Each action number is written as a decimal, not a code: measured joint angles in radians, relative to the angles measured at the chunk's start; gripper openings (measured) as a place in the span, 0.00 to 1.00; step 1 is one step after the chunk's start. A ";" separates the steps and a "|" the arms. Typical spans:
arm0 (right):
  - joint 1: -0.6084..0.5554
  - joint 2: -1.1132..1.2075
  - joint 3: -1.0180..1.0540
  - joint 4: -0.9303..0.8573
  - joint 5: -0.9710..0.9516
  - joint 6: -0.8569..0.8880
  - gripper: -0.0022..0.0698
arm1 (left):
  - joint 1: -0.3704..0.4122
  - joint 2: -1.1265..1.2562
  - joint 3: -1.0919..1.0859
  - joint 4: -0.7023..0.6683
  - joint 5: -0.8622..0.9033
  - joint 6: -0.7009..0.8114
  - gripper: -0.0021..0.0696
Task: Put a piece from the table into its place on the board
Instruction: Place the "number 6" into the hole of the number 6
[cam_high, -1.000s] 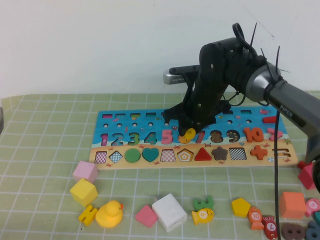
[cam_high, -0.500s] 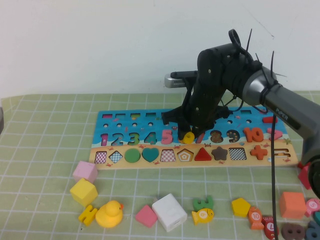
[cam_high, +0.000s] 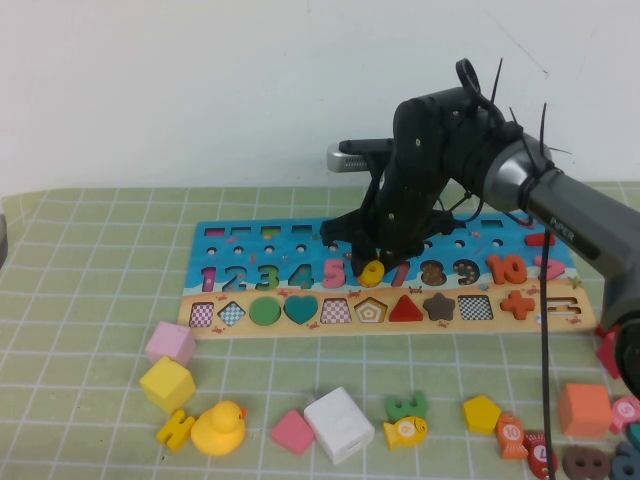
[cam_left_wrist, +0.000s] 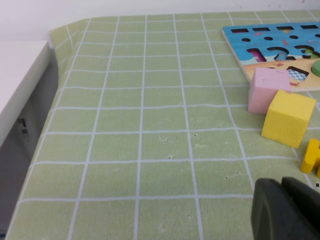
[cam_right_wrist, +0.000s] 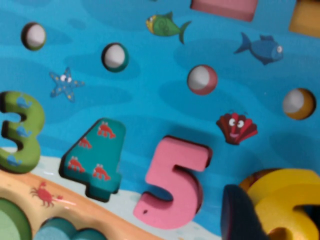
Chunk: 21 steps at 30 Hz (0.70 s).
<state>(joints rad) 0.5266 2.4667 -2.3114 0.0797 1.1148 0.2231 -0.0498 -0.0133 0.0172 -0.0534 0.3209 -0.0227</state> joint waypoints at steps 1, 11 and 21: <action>0.000 0.000 0.000 0.000 -0.001 0.000 0.42 | 0.000 0.000 0.000 0.000 0.000 0.000 0.03; 0.005 0.006 -0.004 0.001 0.001 0.000 0.42 | 0.000 0.000 0.000 0.000 0.000 0.000 0.03; 0.021 0.007 -0.004 -0.020 -0.003 -0.023 0.42 | 0.000 0.000 0.000 0.000 0.000 0.000 0.03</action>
<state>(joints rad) 0.5480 2.4742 -2.3153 0.0600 1.1120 0.1998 -0.0498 -0.0133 0.0172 -0.0534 0.3209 -0.0227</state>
